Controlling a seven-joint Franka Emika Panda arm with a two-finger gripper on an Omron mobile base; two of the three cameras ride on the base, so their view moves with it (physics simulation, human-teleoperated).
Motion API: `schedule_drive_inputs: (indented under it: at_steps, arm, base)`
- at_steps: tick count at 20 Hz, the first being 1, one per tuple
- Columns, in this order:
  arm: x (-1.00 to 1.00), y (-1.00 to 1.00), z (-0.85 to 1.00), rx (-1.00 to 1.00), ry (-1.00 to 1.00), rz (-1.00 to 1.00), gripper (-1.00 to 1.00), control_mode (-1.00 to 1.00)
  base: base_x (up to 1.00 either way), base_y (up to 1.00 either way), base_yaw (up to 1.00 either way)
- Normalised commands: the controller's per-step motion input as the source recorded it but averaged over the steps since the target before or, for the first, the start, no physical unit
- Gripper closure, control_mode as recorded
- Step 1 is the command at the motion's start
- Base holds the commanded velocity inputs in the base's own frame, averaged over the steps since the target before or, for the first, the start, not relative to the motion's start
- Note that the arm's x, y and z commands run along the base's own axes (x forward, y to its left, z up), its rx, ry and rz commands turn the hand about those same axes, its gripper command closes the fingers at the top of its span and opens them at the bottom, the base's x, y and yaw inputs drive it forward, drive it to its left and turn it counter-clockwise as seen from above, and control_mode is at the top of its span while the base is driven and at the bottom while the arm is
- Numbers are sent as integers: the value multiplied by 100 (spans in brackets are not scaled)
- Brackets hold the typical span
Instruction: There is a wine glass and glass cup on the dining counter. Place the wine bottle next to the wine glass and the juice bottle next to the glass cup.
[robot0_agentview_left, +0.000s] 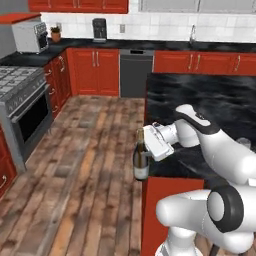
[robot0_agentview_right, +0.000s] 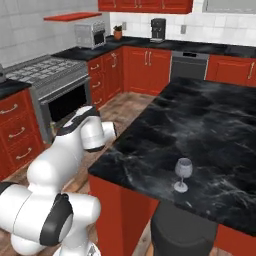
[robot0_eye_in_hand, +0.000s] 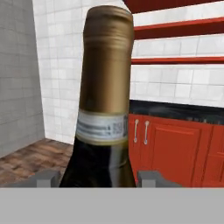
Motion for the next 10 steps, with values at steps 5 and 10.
schedule_drive_inputs:
  at_steps: [5,10]
  arm:
    - [0,0,0,0,0,0,100,100]
    - [0,0,0,0,0,0,100,100]
  base:
    - [47,20,-60]
    - [48,23,-58]
